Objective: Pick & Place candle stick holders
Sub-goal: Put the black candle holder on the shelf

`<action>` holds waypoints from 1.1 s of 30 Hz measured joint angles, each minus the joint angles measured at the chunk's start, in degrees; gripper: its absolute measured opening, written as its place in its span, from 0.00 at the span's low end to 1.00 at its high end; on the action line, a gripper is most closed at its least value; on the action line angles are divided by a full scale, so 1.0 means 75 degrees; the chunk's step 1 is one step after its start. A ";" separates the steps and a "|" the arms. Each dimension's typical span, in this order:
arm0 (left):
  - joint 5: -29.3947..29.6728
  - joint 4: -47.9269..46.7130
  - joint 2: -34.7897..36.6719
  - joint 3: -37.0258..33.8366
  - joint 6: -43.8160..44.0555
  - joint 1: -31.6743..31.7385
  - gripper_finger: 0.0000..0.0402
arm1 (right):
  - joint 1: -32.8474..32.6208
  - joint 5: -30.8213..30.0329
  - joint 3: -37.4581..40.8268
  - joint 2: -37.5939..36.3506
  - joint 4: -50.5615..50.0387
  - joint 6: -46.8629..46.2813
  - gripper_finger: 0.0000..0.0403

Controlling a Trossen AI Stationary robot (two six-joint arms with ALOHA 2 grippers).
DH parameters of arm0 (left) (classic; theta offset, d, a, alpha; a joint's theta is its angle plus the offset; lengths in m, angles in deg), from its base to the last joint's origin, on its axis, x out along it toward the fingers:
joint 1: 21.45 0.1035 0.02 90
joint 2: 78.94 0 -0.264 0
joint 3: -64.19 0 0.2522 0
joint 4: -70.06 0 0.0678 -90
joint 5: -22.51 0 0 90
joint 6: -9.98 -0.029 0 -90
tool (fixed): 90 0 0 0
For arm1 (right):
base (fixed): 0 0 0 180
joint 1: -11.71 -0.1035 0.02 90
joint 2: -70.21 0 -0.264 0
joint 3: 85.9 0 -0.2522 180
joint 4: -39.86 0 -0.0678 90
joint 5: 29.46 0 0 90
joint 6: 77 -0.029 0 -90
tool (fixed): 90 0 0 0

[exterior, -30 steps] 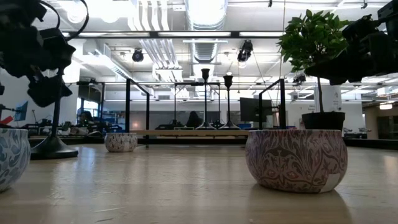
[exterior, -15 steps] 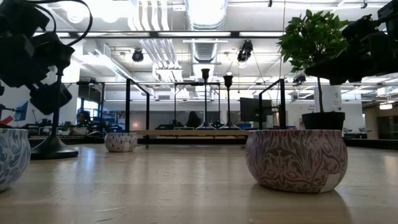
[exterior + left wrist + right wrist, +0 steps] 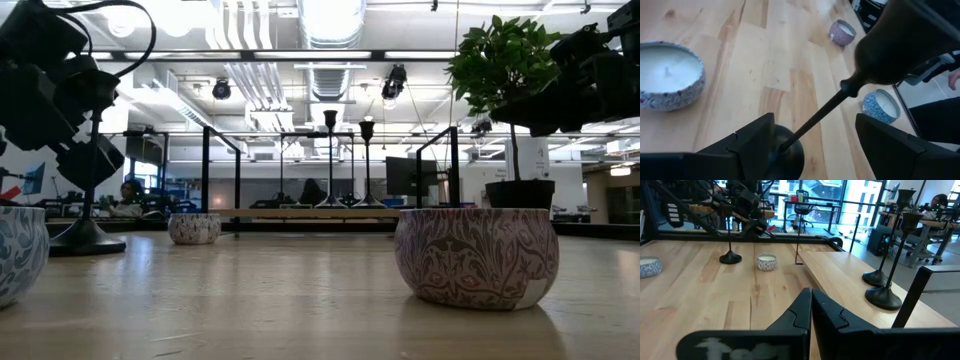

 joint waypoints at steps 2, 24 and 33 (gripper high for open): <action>-0.0014 0.0065 -0.0055 0.0000 -0.0001 -0.0001 0.71 | 0.0000 0.0000 0.0000 0.0000 0.0002 0.0000 0.02; -0.0088 0.0787 -0.0451 0.0000 -0.0022 -0.0007 0.54 | 0.0000 0.0000 0.0000 0.0000 0.0002 0.0000 0.02; -0.0086 0.0792 -0.0564 0.0000 -0.0075 -0.0007 0.24 | 0.0000 0.0000 0.0000 0.0000 0.0002 0.0000 0.02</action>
